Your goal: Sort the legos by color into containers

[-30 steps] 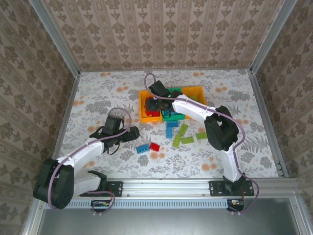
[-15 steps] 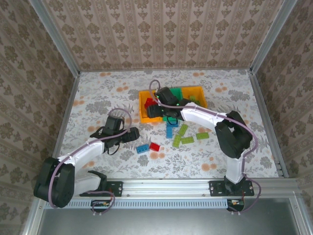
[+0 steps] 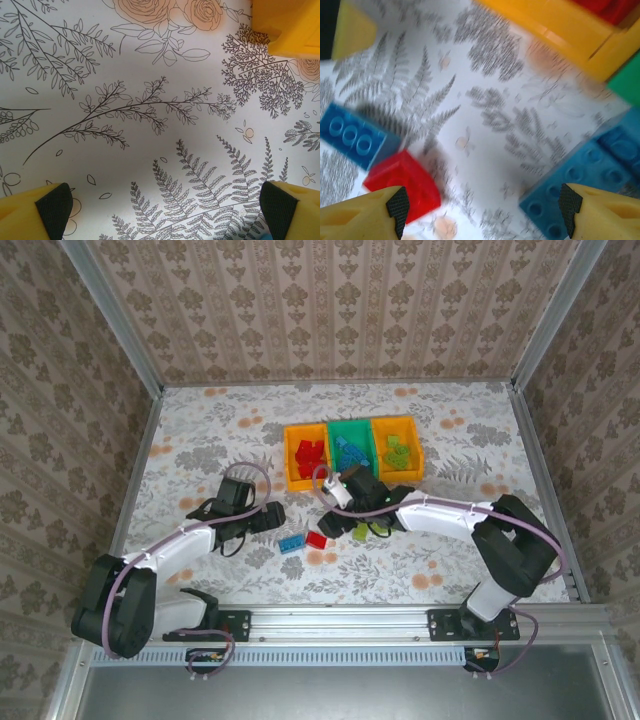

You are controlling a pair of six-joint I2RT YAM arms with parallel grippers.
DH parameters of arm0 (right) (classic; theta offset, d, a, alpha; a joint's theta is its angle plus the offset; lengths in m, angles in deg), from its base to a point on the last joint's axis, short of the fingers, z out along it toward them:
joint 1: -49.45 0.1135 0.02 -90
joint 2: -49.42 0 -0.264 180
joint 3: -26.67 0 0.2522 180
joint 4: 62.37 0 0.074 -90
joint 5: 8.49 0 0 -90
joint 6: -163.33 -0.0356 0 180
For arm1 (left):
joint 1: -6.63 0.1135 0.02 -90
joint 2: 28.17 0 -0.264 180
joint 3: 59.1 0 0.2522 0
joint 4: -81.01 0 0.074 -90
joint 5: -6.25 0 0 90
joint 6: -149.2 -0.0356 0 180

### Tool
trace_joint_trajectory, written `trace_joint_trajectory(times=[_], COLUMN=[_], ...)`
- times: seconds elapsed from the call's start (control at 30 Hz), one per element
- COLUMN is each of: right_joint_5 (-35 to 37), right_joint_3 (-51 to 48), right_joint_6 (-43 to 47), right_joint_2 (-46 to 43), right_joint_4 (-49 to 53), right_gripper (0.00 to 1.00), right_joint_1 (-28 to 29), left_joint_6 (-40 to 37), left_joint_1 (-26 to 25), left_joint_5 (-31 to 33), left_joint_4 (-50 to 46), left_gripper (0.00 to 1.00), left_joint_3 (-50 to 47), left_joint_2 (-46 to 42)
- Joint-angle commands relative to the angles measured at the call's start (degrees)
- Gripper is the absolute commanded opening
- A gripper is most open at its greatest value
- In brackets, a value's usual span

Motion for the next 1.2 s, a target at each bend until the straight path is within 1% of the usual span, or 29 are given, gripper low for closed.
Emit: trace_joint_trajectory(times=[0.0,0.1,0.27,0.6,0.9,1.0,1.1,1.17], right_joint_5=[-4.2,-2.6,-0.2,4.3,4.4,5.0,6.0,6.8], right_joint_3=[-0.9,-0.1,-0.6,1.3,3.3,4.7,5.1,4.8], right_joint_6=[4.6,5.8,6.3,7.1,7.1,7.1,7.0,7.0], right_joint_2=[-1.2,0.1,0.9,5.6,10.1,12.0,13.0,13.0], right_joint_4=[-2.7,-0.3,-1.3,-0.7,-2.6,-2.3,-2.4,-2.7], right_gripper=[0.81,0.81,0.81,0.81,0.79,0.74,0.63,0.53], right_joint_1=[2.5,4.9,7.8,9.8,9.8,9.8,9.8,9.8], left_joint_6=[-0.3,0.0,0.2,0.7,0.7,0.7,0.7,0.6], left_joint_1=[0.5,0.5,0.5,0.5,0.5,0.5,0.5,0.5], left_joint_5=[0.0,-0.3,-0.3,-0.6,-0.1,-0.2,-0.1,0.1], left_joint_4=[0.3,0.3,0.1,-0.3,-0.9,-0.9,-1.2,-1.4], left_gripper=[1.0,1.0,1.0,1.0,1.0,1.0,1.0,1.0], left_joint_3=[0.6,0.6,0.4,0.3,-0.2,-0.1,-0.2,-0.2], left_joint_2=[0.7,0.7,0.4,-0.2,-1.5,-1.5,-1.7,-1.9])
